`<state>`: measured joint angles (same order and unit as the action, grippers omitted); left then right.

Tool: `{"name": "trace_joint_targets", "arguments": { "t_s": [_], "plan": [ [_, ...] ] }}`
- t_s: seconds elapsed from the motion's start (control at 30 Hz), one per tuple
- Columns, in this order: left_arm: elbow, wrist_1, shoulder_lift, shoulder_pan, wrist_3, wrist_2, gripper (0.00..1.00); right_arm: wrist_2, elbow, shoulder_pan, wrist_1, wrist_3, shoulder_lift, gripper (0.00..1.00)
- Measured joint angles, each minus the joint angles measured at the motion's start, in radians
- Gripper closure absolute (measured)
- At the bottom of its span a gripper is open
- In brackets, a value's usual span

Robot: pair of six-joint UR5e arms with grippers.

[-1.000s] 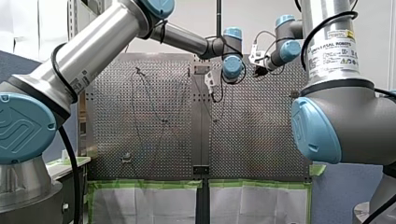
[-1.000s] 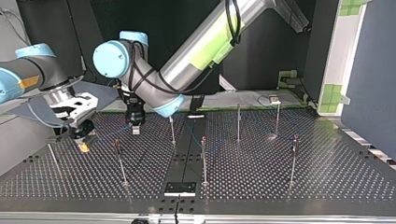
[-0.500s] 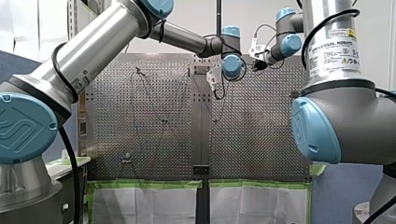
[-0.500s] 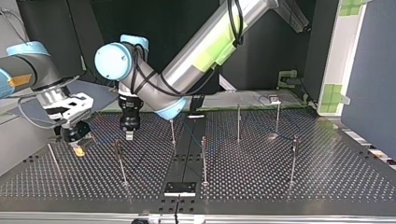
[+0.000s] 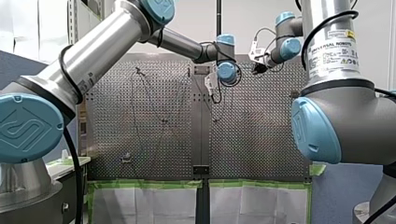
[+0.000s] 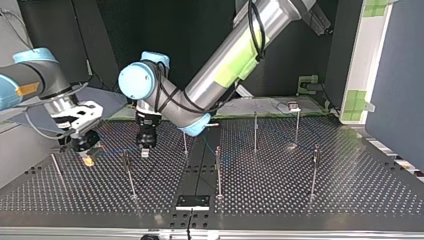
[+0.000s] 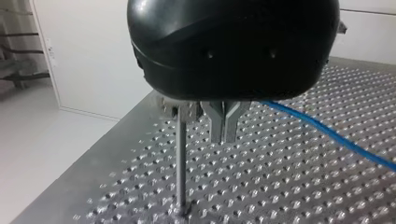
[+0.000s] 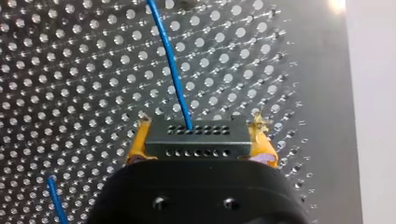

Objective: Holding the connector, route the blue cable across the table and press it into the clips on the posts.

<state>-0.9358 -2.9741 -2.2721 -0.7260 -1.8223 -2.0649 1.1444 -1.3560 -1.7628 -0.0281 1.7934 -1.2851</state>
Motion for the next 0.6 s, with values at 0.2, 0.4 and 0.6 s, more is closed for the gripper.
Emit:
{"name": "trace_joint_targets", "arguments": {
  "t_s": [0.2,0.4,0.6],
  "plan": [
    [0.0,0.012,-0.003,0.035,0.0,0.034,1.0,0.0,0.007,0.012,0.003,0.0,0.012,1.0],
    [0.0,0.017,-0.003,0.055,-0.001,0.058,1.0,-0.001,0.023,0.026,0.005,0.0,0.023,1.0],
    [0.002,0.03,-0.003,0.069,-0.001,0.088,1.0,-0.015,0.045,0.035,0.006,0.0,0.028,1.0]
  ]
}}
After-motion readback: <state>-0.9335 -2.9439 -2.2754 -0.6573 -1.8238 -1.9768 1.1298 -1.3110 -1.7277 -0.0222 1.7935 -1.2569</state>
